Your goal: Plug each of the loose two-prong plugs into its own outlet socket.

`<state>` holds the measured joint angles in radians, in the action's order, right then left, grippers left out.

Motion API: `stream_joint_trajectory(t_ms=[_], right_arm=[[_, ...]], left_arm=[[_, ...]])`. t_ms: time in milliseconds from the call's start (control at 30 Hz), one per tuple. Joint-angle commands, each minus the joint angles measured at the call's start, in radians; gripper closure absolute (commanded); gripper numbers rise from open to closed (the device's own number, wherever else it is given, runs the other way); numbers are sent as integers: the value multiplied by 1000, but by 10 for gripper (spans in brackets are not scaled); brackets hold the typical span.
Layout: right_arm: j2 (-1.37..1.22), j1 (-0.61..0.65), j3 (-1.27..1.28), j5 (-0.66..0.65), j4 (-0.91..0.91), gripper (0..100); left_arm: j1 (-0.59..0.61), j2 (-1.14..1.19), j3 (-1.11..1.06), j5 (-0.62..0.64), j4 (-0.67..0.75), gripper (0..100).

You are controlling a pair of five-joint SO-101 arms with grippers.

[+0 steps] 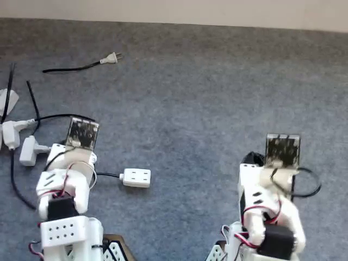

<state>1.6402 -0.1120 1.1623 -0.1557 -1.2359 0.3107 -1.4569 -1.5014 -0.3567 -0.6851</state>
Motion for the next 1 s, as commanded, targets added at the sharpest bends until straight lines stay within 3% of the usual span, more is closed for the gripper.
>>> stream_joint_trajectory(t_ms=[0,133,267,400,567,633,967], right_arm=[[211,18,363,-18,223,992],[154,45,588,-14,516,992],[182,45,642,-14,608,992],[185,77,641,-20,536,992],[185,110,641,-20,349,992],[188,104,642,-20,262,992],[185,110,642,-17,142,992]], left_arm=[[4,-93,-125,3,129,995],[2,-125,-203,3,184,995],[41,-147,-202,3,181,995],[41,-147,-202,3,49,995],[44,-156,-199,5,-387,995],[45,-173,-186,3,-491,995],[47,-285,-197,3,-506,995]])
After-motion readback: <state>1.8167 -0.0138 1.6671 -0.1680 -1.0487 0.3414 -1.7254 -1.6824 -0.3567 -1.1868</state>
